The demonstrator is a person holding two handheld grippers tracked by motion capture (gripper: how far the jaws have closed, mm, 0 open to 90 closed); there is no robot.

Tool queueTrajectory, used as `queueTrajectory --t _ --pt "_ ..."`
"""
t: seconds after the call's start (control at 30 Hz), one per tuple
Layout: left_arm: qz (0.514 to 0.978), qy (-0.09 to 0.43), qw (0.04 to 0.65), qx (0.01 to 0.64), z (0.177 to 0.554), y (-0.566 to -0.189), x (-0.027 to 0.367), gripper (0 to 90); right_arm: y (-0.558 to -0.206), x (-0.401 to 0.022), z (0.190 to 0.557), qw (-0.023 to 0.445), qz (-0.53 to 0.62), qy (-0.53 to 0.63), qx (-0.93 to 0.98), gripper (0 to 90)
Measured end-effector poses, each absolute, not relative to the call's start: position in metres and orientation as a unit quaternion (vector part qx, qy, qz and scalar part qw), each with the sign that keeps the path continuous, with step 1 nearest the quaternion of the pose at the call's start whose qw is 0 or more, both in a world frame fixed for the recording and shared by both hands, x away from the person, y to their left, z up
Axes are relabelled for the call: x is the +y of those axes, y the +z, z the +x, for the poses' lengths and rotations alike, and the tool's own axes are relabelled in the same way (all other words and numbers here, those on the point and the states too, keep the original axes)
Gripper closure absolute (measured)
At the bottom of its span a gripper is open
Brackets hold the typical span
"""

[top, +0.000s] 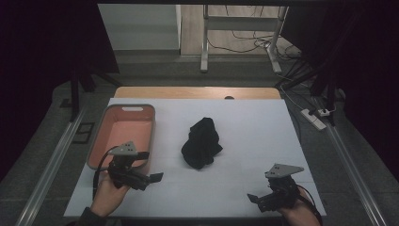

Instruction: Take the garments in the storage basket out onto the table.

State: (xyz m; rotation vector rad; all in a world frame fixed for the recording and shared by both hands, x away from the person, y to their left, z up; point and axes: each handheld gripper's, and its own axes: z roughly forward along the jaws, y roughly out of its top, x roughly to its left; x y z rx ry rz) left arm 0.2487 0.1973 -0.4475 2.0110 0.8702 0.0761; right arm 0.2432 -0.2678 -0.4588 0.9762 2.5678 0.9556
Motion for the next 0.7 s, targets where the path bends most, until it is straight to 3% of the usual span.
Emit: queueTrajectory --t 0.7 --pt "0.798 0.05 0.444 0.405 0.207 -0.463 0.24 0.0 -0.459 -0.267 0.243 0.115 0.332 0.323 0.879 0.2"
